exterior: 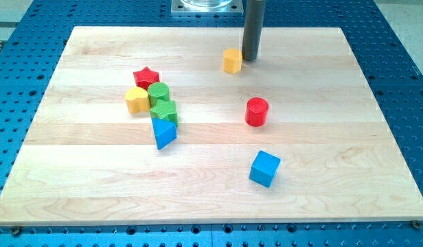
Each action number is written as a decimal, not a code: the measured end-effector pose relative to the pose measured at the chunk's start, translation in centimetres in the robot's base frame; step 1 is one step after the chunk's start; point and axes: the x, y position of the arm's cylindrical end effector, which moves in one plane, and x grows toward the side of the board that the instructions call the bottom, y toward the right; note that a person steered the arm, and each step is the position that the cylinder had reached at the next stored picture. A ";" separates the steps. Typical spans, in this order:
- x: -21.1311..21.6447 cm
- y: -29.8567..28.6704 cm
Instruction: Drag the red star to the top left side of the red circle
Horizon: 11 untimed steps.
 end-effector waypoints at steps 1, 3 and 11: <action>0.1 -0.4; 0.1 1.0; 10.0 0.4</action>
